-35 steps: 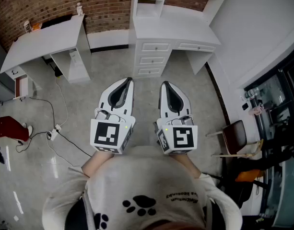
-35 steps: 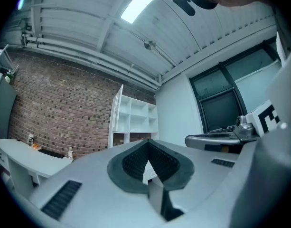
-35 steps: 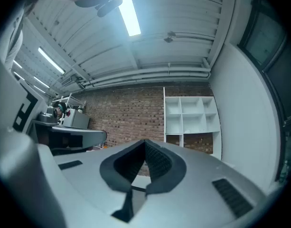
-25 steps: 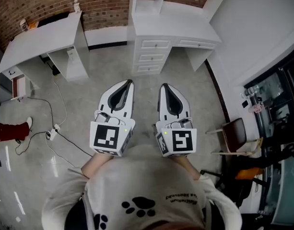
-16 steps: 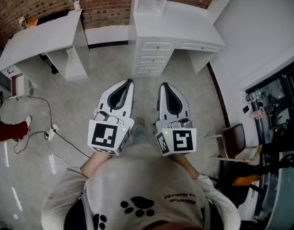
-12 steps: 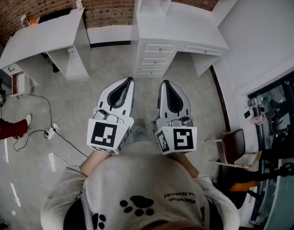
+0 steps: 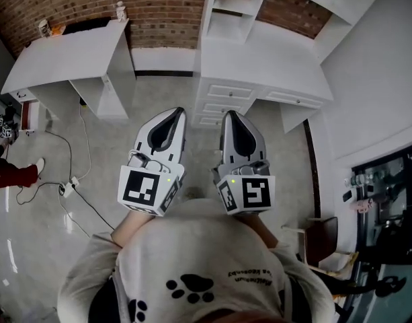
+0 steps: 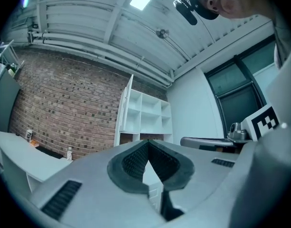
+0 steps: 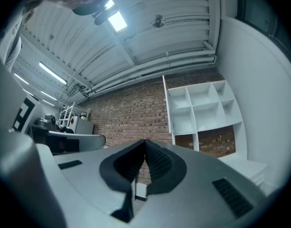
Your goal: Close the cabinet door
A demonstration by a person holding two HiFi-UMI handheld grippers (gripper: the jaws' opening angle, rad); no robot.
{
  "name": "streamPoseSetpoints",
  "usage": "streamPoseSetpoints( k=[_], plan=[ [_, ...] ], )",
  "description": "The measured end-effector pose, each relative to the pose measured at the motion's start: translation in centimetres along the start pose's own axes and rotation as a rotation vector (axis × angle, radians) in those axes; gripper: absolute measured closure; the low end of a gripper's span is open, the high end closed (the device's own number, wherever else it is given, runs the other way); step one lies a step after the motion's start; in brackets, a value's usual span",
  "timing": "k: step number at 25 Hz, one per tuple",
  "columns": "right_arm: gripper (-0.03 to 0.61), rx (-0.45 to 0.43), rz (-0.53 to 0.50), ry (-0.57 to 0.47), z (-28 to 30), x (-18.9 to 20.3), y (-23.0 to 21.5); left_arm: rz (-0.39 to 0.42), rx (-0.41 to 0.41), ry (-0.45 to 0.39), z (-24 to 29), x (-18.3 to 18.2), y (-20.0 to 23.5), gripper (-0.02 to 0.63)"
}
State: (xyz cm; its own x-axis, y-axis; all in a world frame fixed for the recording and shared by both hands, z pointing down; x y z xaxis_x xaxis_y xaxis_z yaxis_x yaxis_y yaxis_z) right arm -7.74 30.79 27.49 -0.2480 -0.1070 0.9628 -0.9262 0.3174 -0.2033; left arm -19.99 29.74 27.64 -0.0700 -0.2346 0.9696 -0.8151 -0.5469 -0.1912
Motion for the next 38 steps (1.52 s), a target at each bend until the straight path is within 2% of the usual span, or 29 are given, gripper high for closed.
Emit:
streamPoseSetpoints(
  k=[5,10,13,17,26,34,38],
  plan=[
    [0.568,-0.065,0.005,0.009,3.6,0.3,-2.9,0.004,-0.052,-0.004,3.7,1.1,0.4,0.604],
    [0.568,-0.093,0.04,0.019,4.8,0.8,-4.6,0.007,-0.067,0.028,5.8,1.9,0.3,0.604],
    [0.568,-0.073,0.054,0.027,4.5,1.4,-5.9,0.005,-0.062,0.026,6.9,2.3,0.2,0.604],
    [0.568,-0.037,0.082,0.047,4.1,2.2,-7.3,0.004,-0.014,0.038,7.8,3.0,-1.2,0.604],
    [0.568,0.017,0.043,0.017,4.1,1.1,-9.4,-0.009,0.047,-0.004,10.6,2.8,-2.0,0.604],
    [0.568,0.02,0.007,-0.021,9.2,1.0,-10.8,-0.017,0.068,-0.055,15.0,3.6,0.9,0.604],
    [0.568,0.035,-0.027,0.008,13.1,2.1,-11.3,-0.054,0.063,-0.03,18.2,5.8,4.1,0.604]
  ],
)
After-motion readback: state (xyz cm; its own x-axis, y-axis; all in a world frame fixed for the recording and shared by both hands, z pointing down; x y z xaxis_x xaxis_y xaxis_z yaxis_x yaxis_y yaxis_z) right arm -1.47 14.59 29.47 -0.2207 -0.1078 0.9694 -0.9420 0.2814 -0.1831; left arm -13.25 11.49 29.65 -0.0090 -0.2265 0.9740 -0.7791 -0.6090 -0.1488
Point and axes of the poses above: the fingertips, and each gripper's own axes: z forward along the fingers, y to its left, x out of its underside, the point moved 3 cm from there along -z, backward along the fingers, and after that the axes turned 14 degrees about z, right-handed, at the moved point
